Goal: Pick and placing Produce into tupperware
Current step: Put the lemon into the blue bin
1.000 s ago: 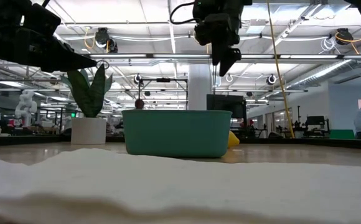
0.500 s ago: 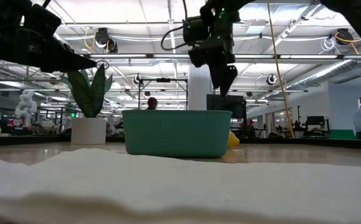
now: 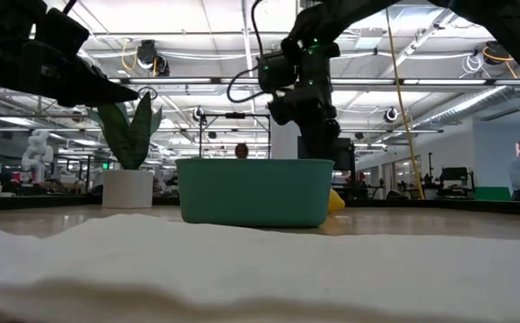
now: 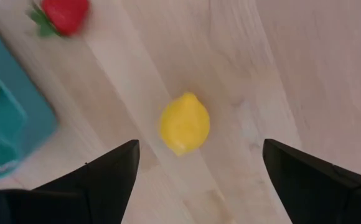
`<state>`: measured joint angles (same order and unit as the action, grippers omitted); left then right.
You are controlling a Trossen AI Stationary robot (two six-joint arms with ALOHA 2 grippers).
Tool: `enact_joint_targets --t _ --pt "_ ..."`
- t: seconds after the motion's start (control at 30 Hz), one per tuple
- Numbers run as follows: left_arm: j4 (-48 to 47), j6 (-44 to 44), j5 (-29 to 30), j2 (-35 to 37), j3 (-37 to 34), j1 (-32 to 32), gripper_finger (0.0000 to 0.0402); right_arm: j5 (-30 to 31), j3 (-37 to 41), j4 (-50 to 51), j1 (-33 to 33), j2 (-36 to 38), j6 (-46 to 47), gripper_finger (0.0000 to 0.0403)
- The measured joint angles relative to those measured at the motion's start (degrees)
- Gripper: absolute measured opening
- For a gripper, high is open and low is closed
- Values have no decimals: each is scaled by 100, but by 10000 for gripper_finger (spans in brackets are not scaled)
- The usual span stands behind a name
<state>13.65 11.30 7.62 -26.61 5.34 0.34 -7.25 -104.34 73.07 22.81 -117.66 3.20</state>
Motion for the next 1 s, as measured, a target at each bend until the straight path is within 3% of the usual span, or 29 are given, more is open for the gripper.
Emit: enact_joint_targets --t 1.0 --pt "-61 22 0 0 0 0 33 -50 1722 -1480 70 13 147 332"
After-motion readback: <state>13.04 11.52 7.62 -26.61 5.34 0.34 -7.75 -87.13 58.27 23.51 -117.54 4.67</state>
